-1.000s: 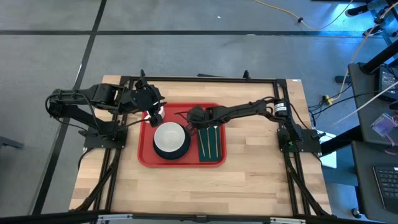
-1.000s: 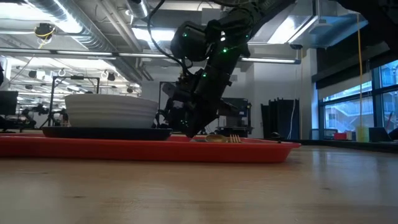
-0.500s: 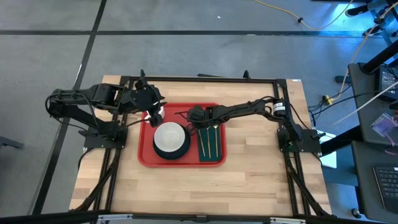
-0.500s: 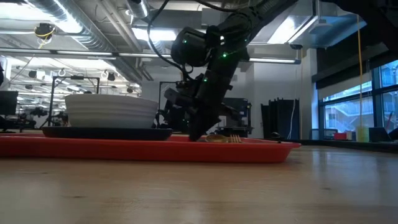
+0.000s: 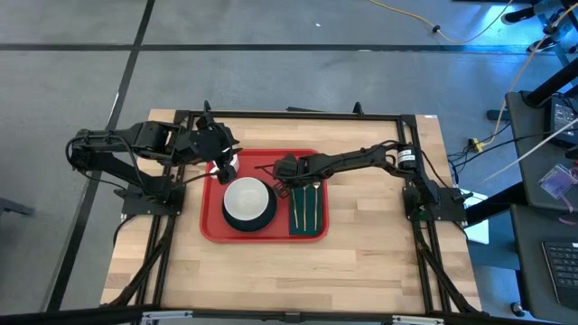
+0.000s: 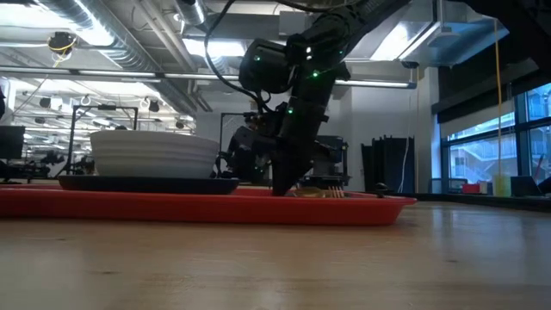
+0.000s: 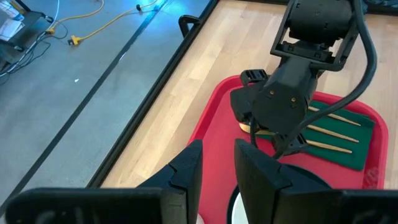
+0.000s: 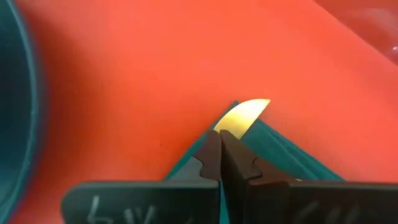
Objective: Set up tray
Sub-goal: Put the gold knife to the left of the gold spoon on the green napkin on the red tray
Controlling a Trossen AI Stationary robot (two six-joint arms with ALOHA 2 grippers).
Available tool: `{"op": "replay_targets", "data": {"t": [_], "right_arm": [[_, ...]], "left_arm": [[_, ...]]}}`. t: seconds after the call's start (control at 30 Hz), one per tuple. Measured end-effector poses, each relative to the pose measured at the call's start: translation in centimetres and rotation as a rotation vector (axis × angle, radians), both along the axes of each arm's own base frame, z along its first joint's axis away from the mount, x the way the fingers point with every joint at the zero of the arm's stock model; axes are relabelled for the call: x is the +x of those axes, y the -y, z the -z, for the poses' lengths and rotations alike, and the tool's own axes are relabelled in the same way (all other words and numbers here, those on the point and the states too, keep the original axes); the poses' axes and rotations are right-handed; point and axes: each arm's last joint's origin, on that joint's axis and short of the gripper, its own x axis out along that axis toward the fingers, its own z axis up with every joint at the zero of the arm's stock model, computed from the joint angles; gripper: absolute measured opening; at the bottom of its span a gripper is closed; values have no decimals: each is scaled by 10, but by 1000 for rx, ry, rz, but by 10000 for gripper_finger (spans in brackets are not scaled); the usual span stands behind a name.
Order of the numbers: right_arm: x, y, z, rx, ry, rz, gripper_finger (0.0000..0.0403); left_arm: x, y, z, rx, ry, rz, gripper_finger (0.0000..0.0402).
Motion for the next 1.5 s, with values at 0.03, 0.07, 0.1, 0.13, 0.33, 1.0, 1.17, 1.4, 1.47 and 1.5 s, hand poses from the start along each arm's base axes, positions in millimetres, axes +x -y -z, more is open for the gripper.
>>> {"op": "replay_targets", "data": {"t": [0.03, 0.07, 0.1, 0.13, 0.33, 1.0, 1.17, 1.4, 1.47, 1.5], "right_arm": [[0, -1, 0, -1, -4, -1, 0], [-1, -1, 0, -1, -12, -2, 0], [-2, -2, 0, 0, -21, -4, 0], [-3, -3, 0, 1, -33, -5, 0], [-7, -9, 0, -21, -75, -12, 0], [-5, -12, -22, 0, -42, 22, 0], [2, -12, -34, 11, -3, -27, 0], [4, -13, -42, 219, 13, -4, 51], [4, -13, -42, 238, 18, 11, 88], [4, -14, -42, 240, 19, 24, 108]], "left_arm": [[0, 0, 0, 0, 0, 0, 86], [0, 0, 0, 0, 0, 0, 86], [0, 0, 0, 0, 0, 0, 86], [0, 0, 0, 0, 0, 0, 86], [0, 0, 0, 2, -1, 1, 86], [0, 0, 0, 4, -1, -1, 86], [0, 0, 0, 4, -1, -1, 86], [0, 0, 0, -2, -2, 5, 86], [0, 0, 0, -4, -7, 9, 86], [0, 0, 1, 0, -15, 13, 86]]}}
